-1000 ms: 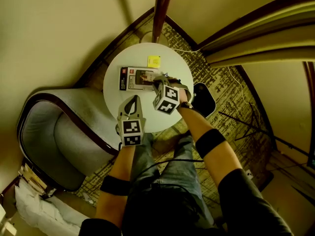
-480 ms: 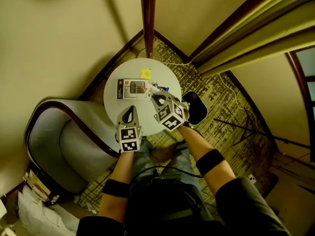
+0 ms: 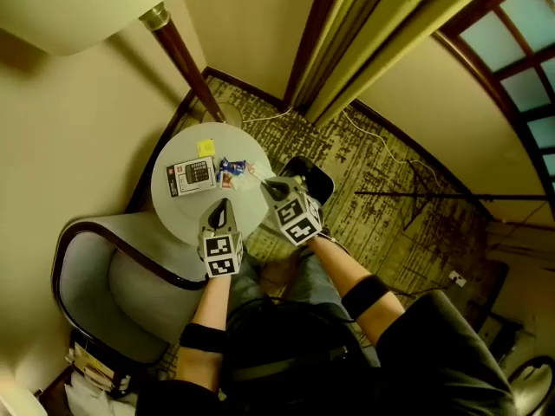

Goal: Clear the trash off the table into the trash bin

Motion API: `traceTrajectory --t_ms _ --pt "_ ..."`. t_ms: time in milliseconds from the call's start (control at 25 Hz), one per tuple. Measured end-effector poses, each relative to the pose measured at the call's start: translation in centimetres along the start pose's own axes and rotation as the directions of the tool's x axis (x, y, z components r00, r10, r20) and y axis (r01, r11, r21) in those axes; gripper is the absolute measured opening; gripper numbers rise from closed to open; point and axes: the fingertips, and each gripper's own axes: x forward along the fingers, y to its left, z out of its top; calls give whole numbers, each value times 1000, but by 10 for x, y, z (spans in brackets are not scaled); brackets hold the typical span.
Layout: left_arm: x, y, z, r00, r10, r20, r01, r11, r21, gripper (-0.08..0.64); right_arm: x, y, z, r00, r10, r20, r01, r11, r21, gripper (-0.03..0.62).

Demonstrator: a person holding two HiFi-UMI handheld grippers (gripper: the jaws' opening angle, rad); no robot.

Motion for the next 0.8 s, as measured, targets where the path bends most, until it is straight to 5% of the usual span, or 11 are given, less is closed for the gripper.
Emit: traceTrajectory --t_ms 400,800 --pt "76 -159 19 968 -247 -49 251 961 115 0 -95 -106 -96 979 -186 -86 194 976 99 34" --pt "153 -230 -29 927 -335 -168 363 915 177 0 -74 -152 -207 959 -194 -207 216 972 90 34"
